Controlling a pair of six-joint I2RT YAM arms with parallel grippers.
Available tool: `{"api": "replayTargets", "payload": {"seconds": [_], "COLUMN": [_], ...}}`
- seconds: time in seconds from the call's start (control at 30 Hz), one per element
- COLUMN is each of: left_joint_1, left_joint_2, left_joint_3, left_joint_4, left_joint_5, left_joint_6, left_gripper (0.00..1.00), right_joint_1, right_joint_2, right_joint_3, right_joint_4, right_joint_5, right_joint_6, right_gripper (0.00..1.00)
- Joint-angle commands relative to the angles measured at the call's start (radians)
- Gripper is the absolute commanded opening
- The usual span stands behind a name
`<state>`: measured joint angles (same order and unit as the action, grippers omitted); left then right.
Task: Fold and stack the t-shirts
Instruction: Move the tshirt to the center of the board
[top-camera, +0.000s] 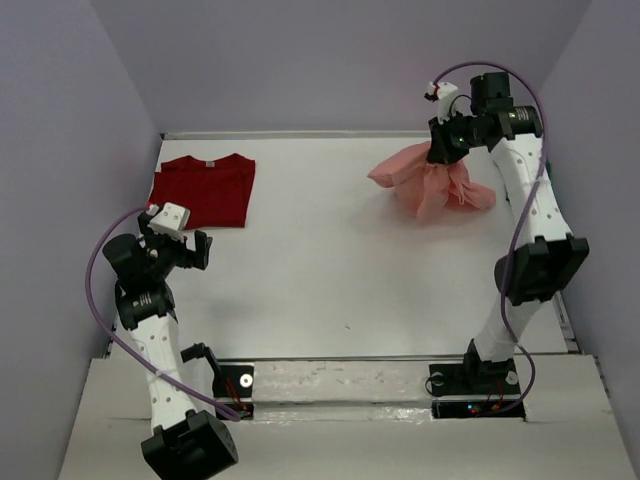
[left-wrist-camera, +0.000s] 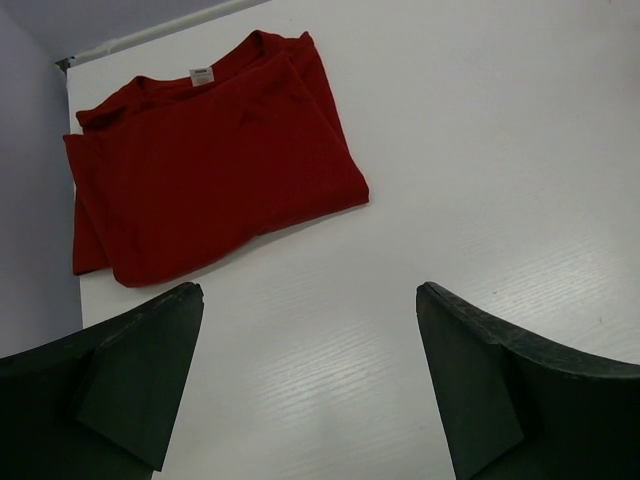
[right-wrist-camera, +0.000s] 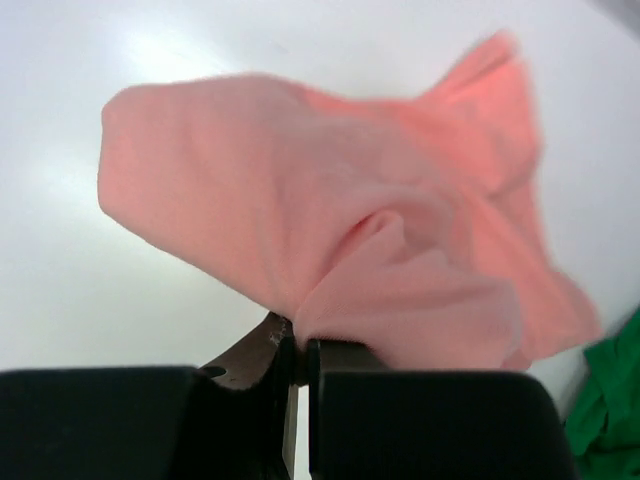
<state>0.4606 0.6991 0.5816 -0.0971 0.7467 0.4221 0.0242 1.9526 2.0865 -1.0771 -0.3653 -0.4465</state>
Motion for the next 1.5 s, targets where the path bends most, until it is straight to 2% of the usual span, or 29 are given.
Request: {"api": "replayTargets", "payload": {"seconds": [0.0, 0.1, 0.23, 0.33, 0.4, 0.5, 0.67, 0.83, 0.97, 1.07, 1.2, 1.37, 1.47], "left_joint_1": [0.007, 0.009, 0.007, 0.007, 0.007, 0.007, 0.007, 0.007, 0.007, 0.006, 0.004, 0.000, -0.002], "left_joint_2": [-0.023, -0.036, -0.039, -0.046, -0.049, -0.056, -0.047, -0.039, -0.023, 0.005, 0.014, 0.007, 0.002], "left_joint_3": [0.046, 0.044, 0.047, 0.049, 0.047, 0.044, 0.047, 0.058, 0.080, 0.099, 0.107, 0.109, 0.107], "left_joint_4": [0.027, 0.027, 0.025, 0.020, 0.019, 0.013, 0.011, -0.003, -0.044, -0.085, -0.099, -0.108, -0.110], "left_joint_5": [0.060, 0.080, 0.091, 0.091, 0.091, 0.095, 0.102, 0.131, 0.210, 0.255, 0.273, 0.283, 0.281], "left_joint_6": [-0.014, -0.013, -0.017, -0.025, -0.022, -0.019, -0.019, -0.016, 0.006, 0.029, 0.050, 0.060, 0.060], "left_gripper": [0.99, 0.99, 0.99, 0.99, 0.99, 0.99, 0.99, 0.99, 0.99, 0.99, 0.99, 0.99, 0.99], "right_joint_1": [0.069, 0.069, 0.069, 0.069, 0.069, 0.069, 0.069, 0.069, 0.069, 0.079, 0.079, 0.108, 0.118], "right_joint_2": [-0.242, -0.285, -0.319, -0.325, -0.323, -0.328, -0.322, -0.325, -0.343, -0.386, -0.454, -0.471, -0.459], "right_joint_3": [0.058, 0.147, 0.097, 0.009, -0.032, -0.136, -0.206, -0.221, -0.278, -0.399, -0.595, -0.781, -0.836], "right_joint_4": [-0.180, -0.282, -0.299, -0.262, -0.210, -0.131, -0.093, -0.158, -0.259, -0.288, -0.247, -0.193, -0.159], "right_joint_5": [-0.194, -0.241, -0.250, -0.238, -0.206, -0.175, -0.133, -0.165, -0.236, -0.236, -0.195, -0.135, -0.132], "right_joint_6": [-0.021, -0.037, -0.063, -0.072, -0.061, -0.049, -0.046, -0.075, -0.138, -0.172, -0.196, -0.196, -0.184], "right_gripper": [0.00, 0.00, 0.00, 0.64, 0.98, 1.00, 1.00, 1.00, 0.95, 0.88, 0.79, 0.77, 0.77]}}
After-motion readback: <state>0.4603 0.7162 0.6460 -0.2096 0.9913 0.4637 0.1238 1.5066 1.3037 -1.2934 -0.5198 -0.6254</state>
